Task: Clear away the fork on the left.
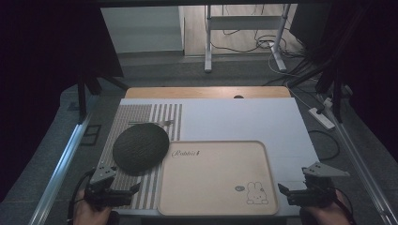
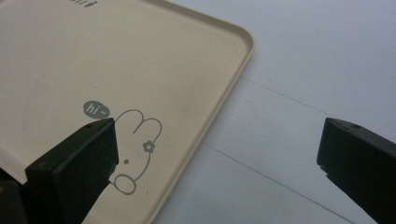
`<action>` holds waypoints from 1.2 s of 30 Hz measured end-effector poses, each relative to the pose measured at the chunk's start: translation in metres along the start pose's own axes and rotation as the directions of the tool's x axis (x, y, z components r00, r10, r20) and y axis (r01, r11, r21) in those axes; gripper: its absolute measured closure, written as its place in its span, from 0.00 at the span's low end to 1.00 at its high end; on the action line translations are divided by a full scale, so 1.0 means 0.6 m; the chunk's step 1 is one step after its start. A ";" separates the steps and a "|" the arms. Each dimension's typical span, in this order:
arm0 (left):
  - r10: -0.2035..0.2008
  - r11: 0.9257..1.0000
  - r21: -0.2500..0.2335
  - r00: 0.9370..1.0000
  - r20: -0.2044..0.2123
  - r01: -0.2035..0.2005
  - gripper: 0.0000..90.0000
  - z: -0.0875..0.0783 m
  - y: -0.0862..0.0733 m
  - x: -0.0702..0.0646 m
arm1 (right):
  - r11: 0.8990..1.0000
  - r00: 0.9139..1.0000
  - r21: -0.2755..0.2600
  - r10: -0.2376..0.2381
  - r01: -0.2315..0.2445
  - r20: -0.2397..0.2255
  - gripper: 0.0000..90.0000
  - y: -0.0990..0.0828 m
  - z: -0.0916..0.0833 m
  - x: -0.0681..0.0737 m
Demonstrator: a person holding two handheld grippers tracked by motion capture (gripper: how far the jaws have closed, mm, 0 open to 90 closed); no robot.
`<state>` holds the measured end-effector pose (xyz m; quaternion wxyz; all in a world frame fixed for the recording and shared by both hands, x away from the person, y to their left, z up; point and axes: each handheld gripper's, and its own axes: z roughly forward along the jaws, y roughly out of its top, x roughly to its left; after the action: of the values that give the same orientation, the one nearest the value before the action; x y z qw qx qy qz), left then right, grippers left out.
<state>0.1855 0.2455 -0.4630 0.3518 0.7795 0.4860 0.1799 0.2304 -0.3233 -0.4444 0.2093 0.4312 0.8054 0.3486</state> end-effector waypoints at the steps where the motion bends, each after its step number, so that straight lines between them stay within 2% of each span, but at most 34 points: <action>1: 0.000 1.000 -0.001 1.000 0.002 0.000 0.00 0.001 0.001 0.001 | 1.000 1.000 0.000 0.000 0.000 0.000 0.00 0.000 0.000 0.000; 6: 0.006 1.000 -0.006 1.000 0.029 -0.006 0.00 0.009 0.007 0.008 | 1.000 1.000 0.001 -0.001 0.001 -0.002 0.00 0.000 0.000 0.000; 8: 0.006 1.000 -0.022 0.998 0.060 -0.005 0.00 0.013 0.009 0.013 | 1.000 1.000 0.001 -0.002 0.002 -0.003 0.00 0.000 0.000 0.000; 10: -0.005 1.000 -0.009 0.996 0.089 0.006 0.00 0.020 0.013 0.020 | 1.000 1.000 0.001 -0.009 0.009 -0.005 0.00 0.000 0.000 0.000; 18: -0.005 1.000 -0.010 0.997 0.082 0.006 0.00 0.029 0.024 0.025 | 1.000 1.000 0.003 -0.012 0.012 -0.007 0.00 0.001 0.001 0.000; 21: 0.003 1.000 -0.007 0.998 0.061 -0.003 0.00 0.035 0.031 0.028 | 1.000 1.000 0.004 -0.013 0.013 -0.009 0.00 0.001 0.001 0.000; 31: 0.019 1.000 -0.008 0.997 0.072 -0.019 0.00 0.053 0.052 0.042 | 1.000 1.000 0.004 -0.012 0.012 -0.010 0.00 0.001 0.001 0.000; 36: 0.011 1.000 0.003 0.997 0.082 -0.012 0.00 0.065 0.062 0.050 | 1.000 1.000 0.005 -0.012 0.012 -0.011 0.00 0.001 0.001 0.000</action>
<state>0.2473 0.2469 -0.4647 0.3693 0.7896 0.4669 0.1490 0.2313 -0.3228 -0.4446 0.2059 0.4248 0.8100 0.3479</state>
